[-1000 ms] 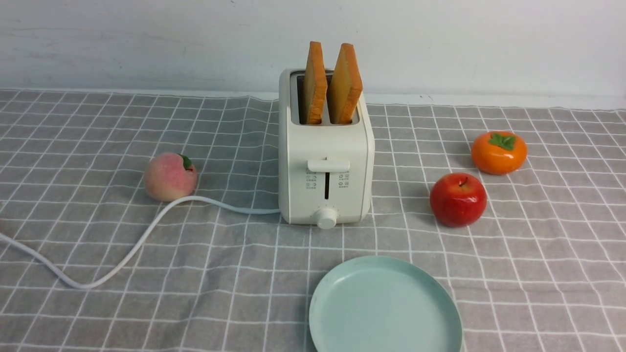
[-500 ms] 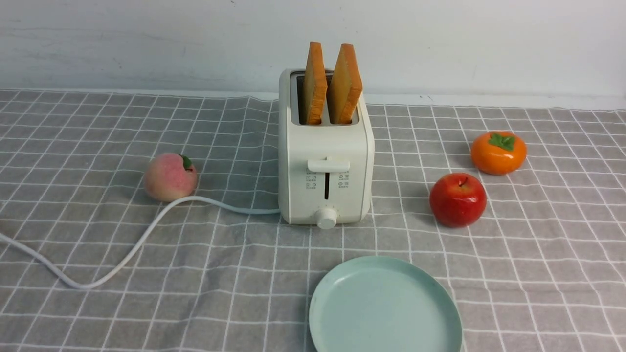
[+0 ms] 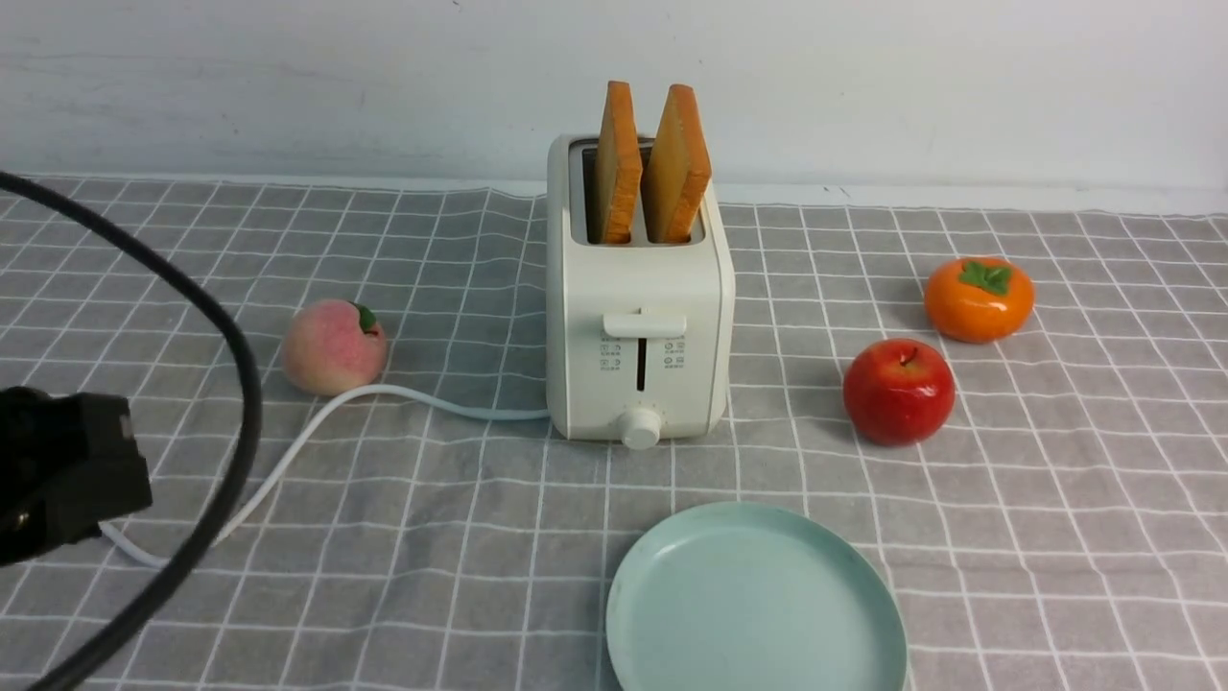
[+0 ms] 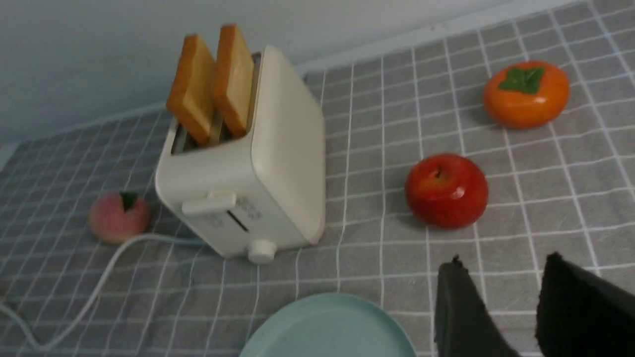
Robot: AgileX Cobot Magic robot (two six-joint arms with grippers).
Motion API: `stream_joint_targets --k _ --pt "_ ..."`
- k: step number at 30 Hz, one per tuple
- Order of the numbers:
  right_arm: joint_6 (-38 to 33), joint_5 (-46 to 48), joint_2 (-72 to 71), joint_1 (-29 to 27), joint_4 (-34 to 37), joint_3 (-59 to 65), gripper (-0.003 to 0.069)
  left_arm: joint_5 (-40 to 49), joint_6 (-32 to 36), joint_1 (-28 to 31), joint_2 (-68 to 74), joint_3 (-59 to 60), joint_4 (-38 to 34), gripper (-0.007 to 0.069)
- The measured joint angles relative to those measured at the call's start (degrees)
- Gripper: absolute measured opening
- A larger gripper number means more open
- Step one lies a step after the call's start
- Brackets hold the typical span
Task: Take toasted bread from bread machine on grey coffee table place on plate.
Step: 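Grasp the toast slice in the toaster and pull it up out of the slot with the right gripper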
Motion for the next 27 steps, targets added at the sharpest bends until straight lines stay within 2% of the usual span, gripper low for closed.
stream_joint_targets --k 5,9,19,24,27 --pt "-17.80 4.47 13.28 6.45 8.22 -6.46 0.0240 2.25 6.19 -0.07 -0.33 0.00 -5.60 0.0238" --pt "-23.34 6.51 24.85 7.59 13.72 -15.71 0.0241 6.56 11.19 -0.07 -0.44 0.00 -9.37 0.0238" --pt "-20.18 7.63 52.87 7.93 15.98 -45.08 0.0305 9.95 20.24 -0.07 -2.98 0.00 -18.48 0.0238" --pt "-15.59 7.64 67.45 7.93 15.70 -61.86 0.0393 10.06 28.10 -0.11 -5.57 0.00 -24.75 0.0238" --pt "-14.05 7.70 71.74 7.93 15.07 -66.45 0.0431 10.06 30.47 -0.11 -6.57 0.00 -26.38 0.0238"
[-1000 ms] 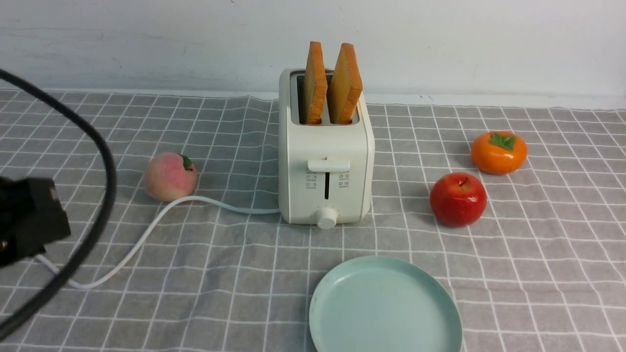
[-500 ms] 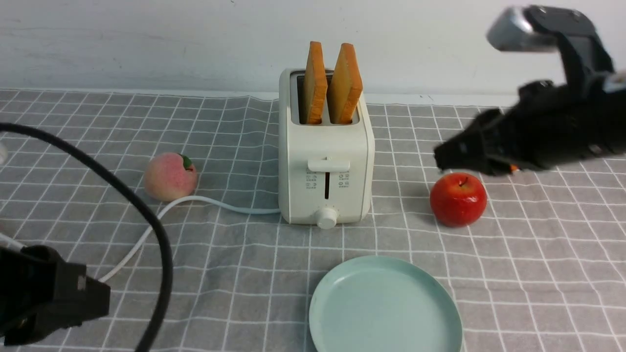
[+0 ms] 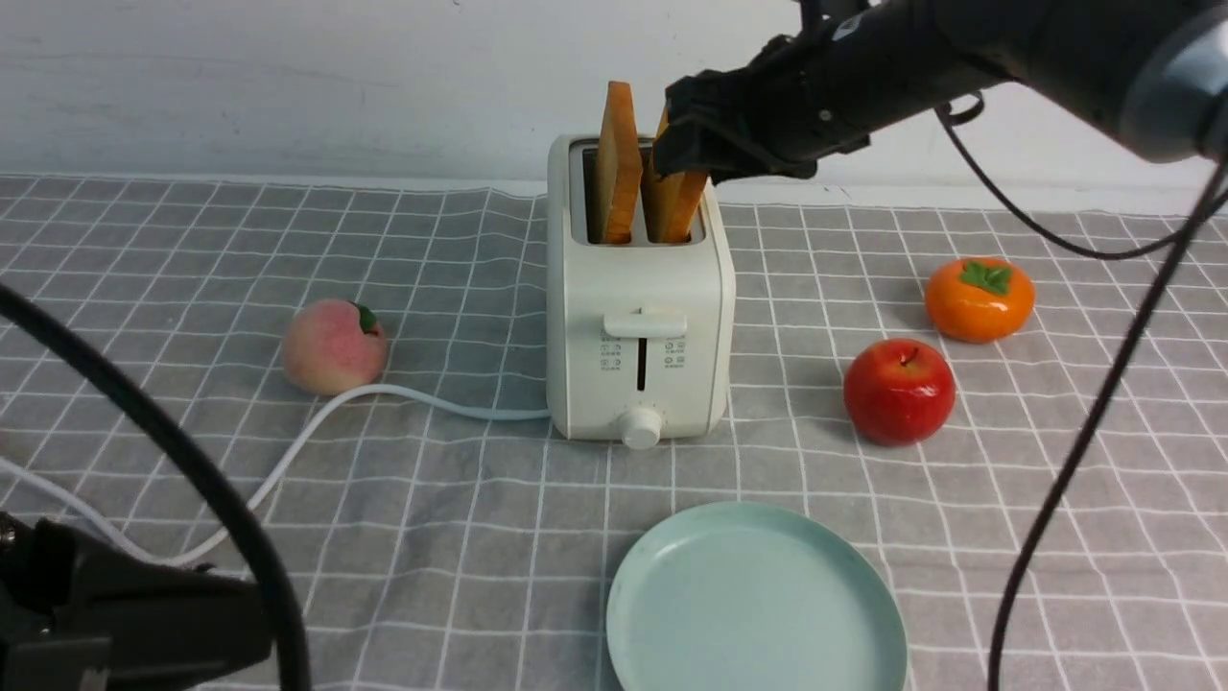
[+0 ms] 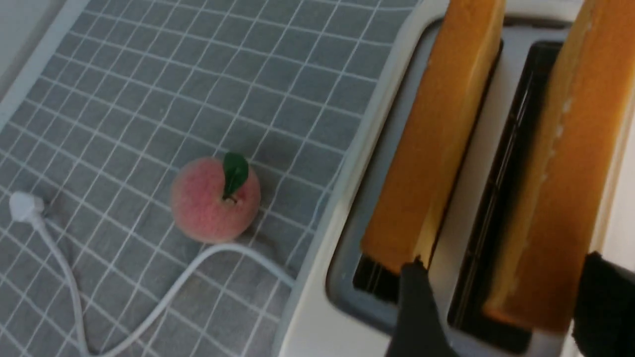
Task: Take toasted bread from bread machine on grey coffee table place on plate.
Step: 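Grasp the toast slice in the toaster and pull it up out of the slot with the right gripper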
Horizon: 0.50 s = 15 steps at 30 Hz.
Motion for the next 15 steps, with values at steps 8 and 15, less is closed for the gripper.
stream_joint_targets --k 8,15 --pt "0.87 0.25 5.73 0.00 -2.73 -5.46 0.0465 0.89 1.15 0.00 -0.69 -0.18 -0.44 0.0238" --pt "0.87 0.25 5.73 0.00 -4.39 -5.52 0.0256 0.89 1.15 0.00 -0.69 -0.18 -0.44 0.0238"
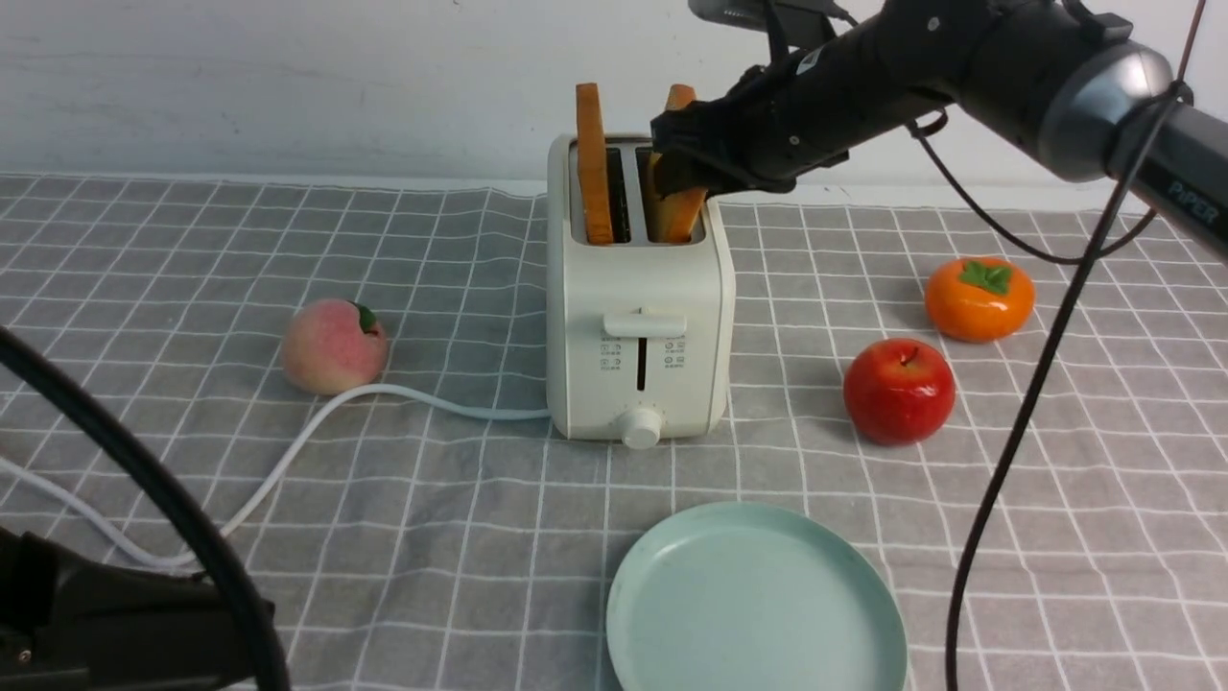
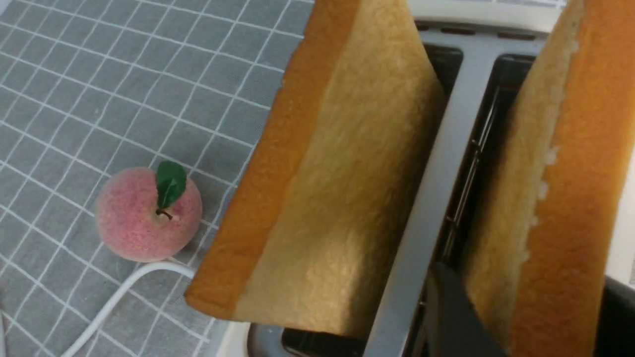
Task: Take toasted bread from bread machine on grey coffee table place on plate.
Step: 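Grasp the toast slice in the toaster and pull it up out of the slot with the right gripper, then place the held slice of bread on top of the slice on the plate with the right gripper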
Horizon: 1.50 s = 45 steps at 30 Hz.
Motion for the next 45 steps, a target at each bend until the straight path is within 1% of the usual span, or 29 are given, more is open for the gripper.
stream_joint_targets --k 2,3,7,9,15,16,19,21,23,24,25,26,27,30,31,33,35,37,40,42,44,45 --pt "0.00 0.08 -0.31 -0.12 0.26 0.00 0.0118 0.00 0.00 0.00 0.00 0.00 0.00 0.0238" --pt "0.00 0.22 -0.52 -0.31 0.53 0.00 0.0098 0.00 -0.05 0.00 0.00 0.00 0.00 0.0238" --pt "0.01 1.14 -3.49 -1.85 1.54 0.00 0.0111 0.00 -0.11 0.00 0.00 0.00 0.00 0.0238" --pt "0.07 2.56 -7.43 -3.46 2.02 0.00 0.0111 0.00 -0.16 0.00 0.00 0.00 0.00 0.0238" --pt "0.07 12.38 -20.06 -9.47 1.96 -0.36 0.0111 -0.20 -0.16 0.00 0.00 0.00 -0.17 0.0238" --pt "0.07 12.69 -20.87 -9.82 1.86 -0.16 0.0111 -0.29 -0.16 0.00 0.00 0.00 -0.19 0.0238" --pt "0.07 15.48 -26.69 -11.14 0.88 5.04 0.0111 -1.03 -0.16 0.00 0.00 0.00 -0.88 0.0238" --pt "0.07 15.37 -29.44 -10.94 1.30 10.39 0.0111 -1.08 -0.16 0.00 0.00 0.00 -1.10 0.0238" --pt "0.07 15.24 -32.33 -10.30 2.49 18.24 0.0111 -0.94 -0.16 0.00 0.00 0.00 -1.10 0.0238" --pt "0.07 15.18 -32.78 -10.12 2.62 19.00 0.0111 -0.94 -0.16 0.00 0.00 0.00 -1.10 0.0238" --pt "0.07 15.18 -33.63 -9.74 3.16 22.88 0.0111 -0.71 -0.16 0.00 0.00 0.00 -1.10 0.0238" --pt "0.07 15.24 -35.16 -8.58 4.95 30.01 0.0111 -0.36 -0.16 0.00 0.00 0.00 -1.10 0.0238" --pt "0.07 15.47 -35.64 -7.95 5.75 33.15 0.0111 -0.29 -0.16 0.00 0.00 0.00 -1.10 0.0238" --pt "-0.89 16.56 -36.23 -5.44 11.60 43.43 0.0111 -0.25 -0.16 0.00 0.00 0.00 -1.14 0.0238" --pt "-2.76 16.67 -36.16 -4.31 14.27 47.44 0.0111 -0.23 -0.16 0.00 0.00 0.00 -1.14 0.0238" --pt "-5.41 16.67 -36.00 -3.23 17.78 50.54 0.0111 -0.23 -0.16 0.00 0.00 0.00 -1.21 0.0238" --pt "-11.27 15.09 -35.08 -1.45 26.17 57.48 0.0111 -0.23 -0.16 0.00 0.00 0.00 -1.72 0.0238" --pt "-13.46 12.84 -34.24 -1.01 29.38 60.54 0.0111 -0.28 -0.16 0.00 0.00 0.00 -2.03 0.0238" --pt "-13.78 8.92 -33.27 -0.93 30.14 63.43 0.0114 -0.28 -0.16 0.00 0.00 0.00 -2.23 0.0238" --pt "-13.80 7.48 -33.15 -1.00 29.73 64.06 0.0133 -0.28 -0.16 0.00 0.00 0.00 -2.35 0.0238" --pt "-13.80 6.58 -33.33 -1.00 28.75 64.14 0.0190 -0.03 -0.16 0.00 0.00 0.00 -2.81 0.0238" --pt "-13.80 6.42 -33.40 -1.00 28.62 64.14 0.0206 0.14 -0.16 0.00 0.00 0.00 -2.95 0.0238"
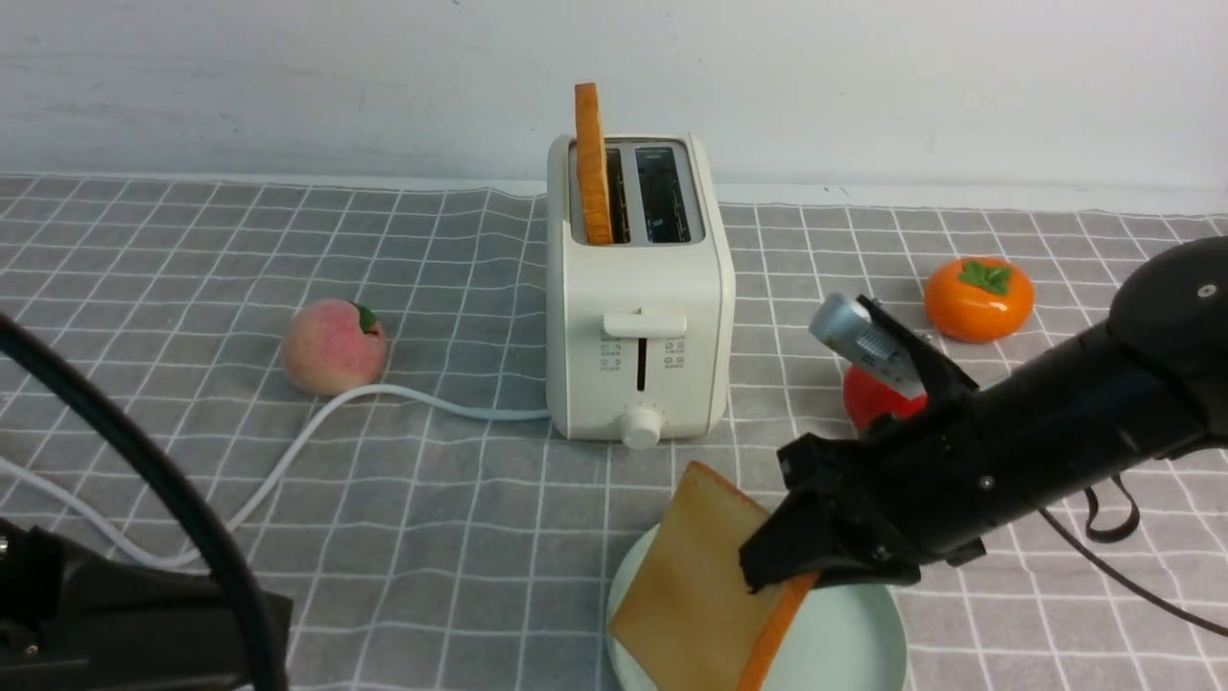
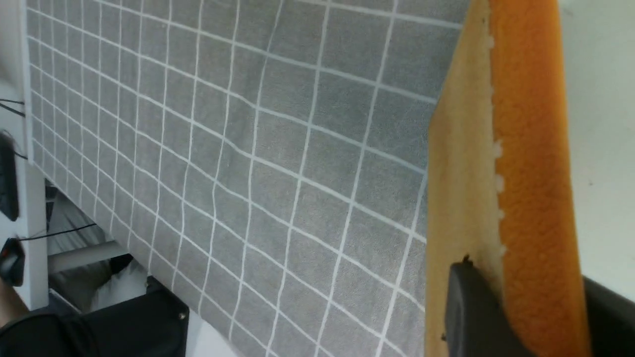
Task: Take toasted bread from bread machine on grey coffee table place on plate.
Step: 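Place the held slice of bread on top of the slice on the plate with the right gripper, then reach for a toast slice standing in the toaster with the left gripper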
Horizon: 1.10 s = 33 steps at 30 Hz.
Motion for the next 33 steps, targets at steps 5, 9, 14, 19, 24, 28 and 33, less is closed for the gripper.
stream_joint_targets --k 5,9,14,19,24,28,33 --pt "-0.18 -4.33 -4.69 0.00 -3.47 -0.14 0.0471 0.10 0.00 0.00 0.00 0.00 -2.09 0.0238" --pt "-0.59 -3.94 -9.34 0.00 -8.39 -2.43 0.0590 -2.14 0.05 0.00 0.44 0.00 -3.36 0.0238" --pt "-1.85 2.41 -17.04 0.00 -12.88 -8.24 0.0602 -4.53 7.52 0.00 4.56 0.00 -9.38 0.0238" --pt "-6.45 6.95 -22.14 0.00 -12.88 -10.63 0.0535 -4.77 23.67 -0.07 10.47 -0.90 -21.95 0.0246" --pt "-6.36 11.83 -28.22 0.00 -13.98 -10.62 0.0468 -14.06 23.48 -0.07 18.86 -10.25 -18.69 0.0319" --pt "-2.73 11.57 -32.16 0.00 -15.58 -10.62 0.0459 -18.44 17.58 -0.07 24.33 -17.41 -12.85 0.0375" --pt "6.33 8.89 -37.78 0.00 -26.39 -10.64 0.0459 -18.60 6.06 -2.99 36.24 -29.07 0.42 0.0453"
